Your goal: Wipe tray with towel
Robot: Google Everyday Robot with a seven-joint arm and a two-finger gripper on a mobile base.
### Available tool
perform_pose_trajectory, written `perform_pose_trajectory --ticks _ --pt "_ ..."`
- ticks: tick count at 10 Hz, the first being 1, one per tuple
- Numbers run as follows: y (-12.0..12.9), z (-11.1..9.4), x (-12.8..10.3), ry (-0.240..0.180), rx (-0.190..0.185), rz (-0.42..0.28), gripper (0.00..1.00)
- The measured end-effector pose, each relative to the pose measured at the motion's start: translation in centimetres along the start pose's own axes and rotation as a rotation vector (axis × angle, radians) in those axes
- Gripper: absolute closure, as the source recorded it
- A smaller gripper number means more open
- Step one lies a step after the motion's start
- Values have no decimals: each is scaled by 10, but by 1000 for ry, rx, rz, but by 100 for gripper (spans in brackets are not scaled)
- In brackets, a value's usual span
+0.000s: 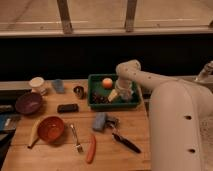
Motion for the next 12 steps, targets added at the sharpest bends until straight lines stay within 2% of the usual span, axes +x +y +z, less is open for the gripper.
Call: perform_pose_trajectory --ticks 3,5,7,10,12 --pt "-16 -6 -3 -48 42 7 20" --pt "-26 -3 -6 -59 48 16 20" --pt "-37 8 -4 -56 29 35 20" --pt "-42 20 0 -41 22 45 20" --pt "-41 18 1 -39 20 43 30"
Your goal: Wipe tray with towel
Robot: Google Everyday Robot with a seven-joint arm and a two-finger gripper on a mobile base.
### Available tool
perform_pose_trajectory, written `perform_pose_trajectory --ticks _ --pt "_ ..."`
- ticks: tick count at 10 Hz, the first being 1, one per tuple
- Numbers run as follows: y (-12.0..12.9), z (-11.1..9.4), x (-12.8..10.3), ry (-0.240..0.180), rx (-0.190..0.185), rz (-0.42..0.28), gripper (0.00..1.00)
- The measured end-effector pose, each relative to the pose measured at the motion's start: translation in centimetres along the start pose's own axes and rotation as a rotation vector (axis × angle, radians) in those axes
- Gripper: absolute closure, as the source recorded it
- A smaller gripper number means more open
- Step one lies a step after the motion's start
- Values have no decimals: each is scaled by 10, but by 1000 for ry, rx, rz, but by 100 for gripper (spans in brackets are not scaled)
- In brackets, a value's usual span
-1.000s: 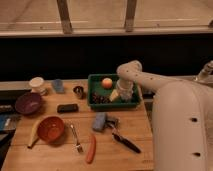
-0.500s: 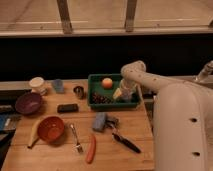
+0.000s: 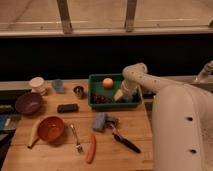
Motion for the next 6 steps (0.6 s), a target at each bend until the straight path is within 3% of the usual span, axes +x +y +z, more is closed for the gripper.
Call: perform_pose_trajectory --ticks 6 --pt "25 -10 -6 -4 -26 -49 91"
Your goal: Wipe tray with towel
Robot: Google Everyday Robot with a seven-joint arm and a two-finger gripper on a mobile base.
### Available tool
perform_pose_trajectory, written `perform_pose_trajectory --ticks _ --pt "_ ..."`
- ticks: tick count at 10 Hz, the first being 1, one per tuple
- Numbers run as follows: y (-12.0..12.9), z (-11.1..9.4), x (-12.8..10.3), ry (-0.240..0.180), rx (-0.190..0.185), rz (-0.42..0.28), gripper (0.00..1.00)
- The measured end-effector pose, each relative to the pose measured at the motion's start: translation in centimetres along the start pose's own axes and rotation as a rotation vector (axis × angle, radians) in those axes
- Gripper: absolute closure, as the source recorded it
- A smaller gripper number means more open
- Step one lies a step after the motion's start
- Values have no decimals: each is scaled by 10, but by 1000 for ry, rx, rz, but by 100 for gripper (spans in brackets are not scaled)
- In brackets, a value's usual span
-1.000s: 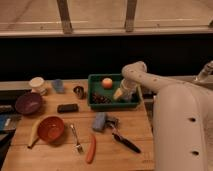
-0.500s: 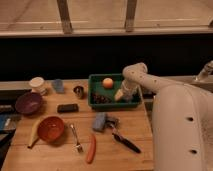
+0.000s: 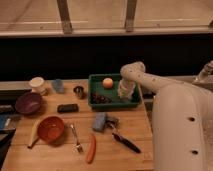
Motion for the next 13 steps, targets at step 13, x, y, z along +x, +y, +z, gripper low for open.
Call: perform_pose_trajectory --ticks 13 --pt "-19 -13 -35 2 69 33 98"
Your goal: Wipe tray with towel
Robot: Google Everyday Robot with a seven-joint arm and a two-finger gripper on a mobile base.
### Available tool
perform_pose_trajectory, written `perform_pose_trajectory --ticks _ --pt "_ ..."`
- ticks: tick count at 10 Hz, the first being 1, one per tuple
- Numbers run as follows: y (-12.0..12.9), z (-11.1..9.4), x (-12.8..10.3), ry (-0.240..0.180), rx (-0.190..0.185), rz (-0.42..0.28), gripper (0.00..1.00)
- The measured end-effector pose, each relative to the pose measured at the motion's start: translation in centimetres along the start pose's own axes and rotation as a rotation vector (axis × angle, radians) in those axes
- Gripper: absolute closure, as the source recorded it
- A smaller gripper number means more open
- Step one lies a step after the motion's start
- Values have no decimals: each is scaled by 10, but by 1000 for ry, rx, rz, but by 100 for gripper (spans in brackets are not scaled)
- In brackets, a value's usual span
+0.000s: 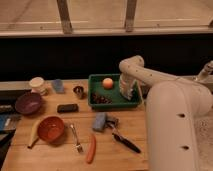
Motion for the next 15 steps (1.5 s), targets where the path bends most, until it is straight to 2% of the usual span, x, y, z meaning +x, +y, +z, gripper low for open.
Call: perform_pose_trajectory --ticks 1,3,5,6,7,9,11,13,15 --pt "10 2 -17 -14 -13 -25 98" --pt "35 -4 -37 -48 -71 -94 98" --pt "53 -8 -32 -51 -135 -126 98" --pt "60 -11 -21 -38 -157 -133 98" --pt "62 -14 -11 -27 -161 -134 98" --pt "52 -24 24 6 -147 -110 98" --pt "31 -31 53 36 -102 -60 98" --pt "11 -28 59 61 -63 -7 98" --pt "-8 -20 45 77 -43 19 98"
